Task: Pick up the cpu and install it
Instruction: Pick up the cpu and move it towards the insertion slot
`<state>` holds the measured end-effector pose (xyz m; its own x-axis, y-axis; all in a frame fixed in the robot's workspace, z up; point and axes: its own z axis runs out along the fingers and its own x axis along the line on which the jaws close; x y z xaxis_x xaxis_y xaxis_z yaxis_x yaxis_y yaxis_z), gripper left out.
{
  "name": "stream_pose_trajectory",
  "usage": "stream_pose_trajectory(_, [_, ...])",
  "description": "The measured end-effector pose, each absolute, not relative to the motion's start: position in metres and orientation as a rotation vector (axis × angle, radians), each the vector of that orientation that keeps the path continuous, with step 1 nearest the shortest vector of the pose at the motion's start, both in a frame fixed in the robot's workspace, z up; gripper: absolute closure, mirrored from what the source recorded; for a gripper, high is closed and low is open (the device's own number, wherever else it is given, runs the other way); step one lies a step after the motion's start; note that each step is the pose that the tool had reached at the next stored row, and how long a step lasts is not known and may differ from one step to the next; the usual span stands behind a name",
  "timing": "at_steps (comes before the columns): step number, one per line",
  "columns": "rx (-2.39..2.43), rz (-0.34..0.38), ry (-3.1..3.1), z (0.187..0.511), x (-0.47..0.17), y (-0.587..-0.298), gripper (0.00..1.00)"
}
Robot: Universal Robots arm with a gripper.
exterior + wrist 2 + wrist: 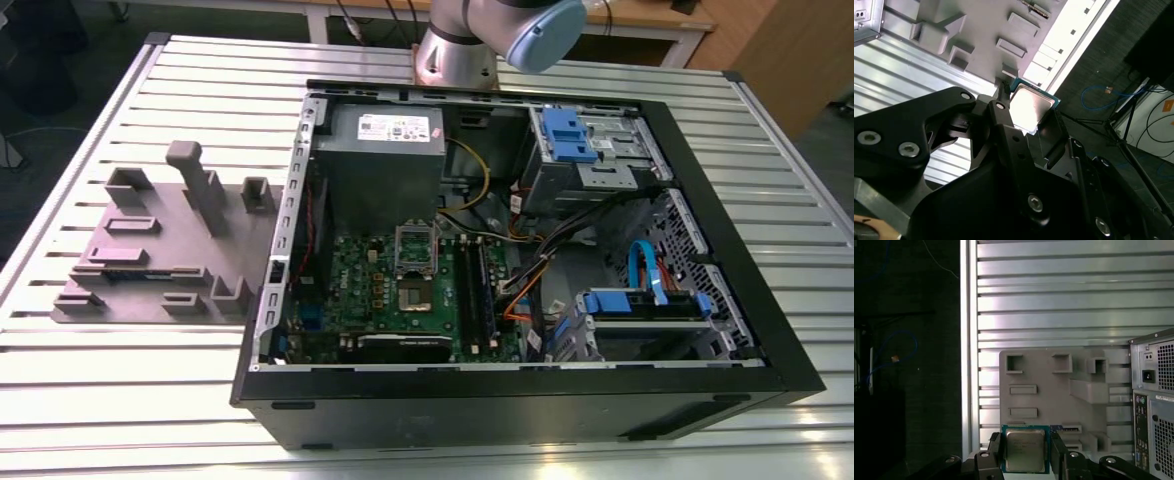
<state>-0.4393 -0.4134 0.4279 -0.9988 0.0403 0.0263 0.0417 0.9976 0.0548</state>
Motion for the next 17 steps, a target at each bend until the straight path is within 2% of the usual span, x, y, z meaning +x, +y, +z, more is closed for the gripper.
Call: stream_pose_trajectory(17, [-0.064,-0.086,-3.115,0.4361,-0.4393,-0.4134,0.53])
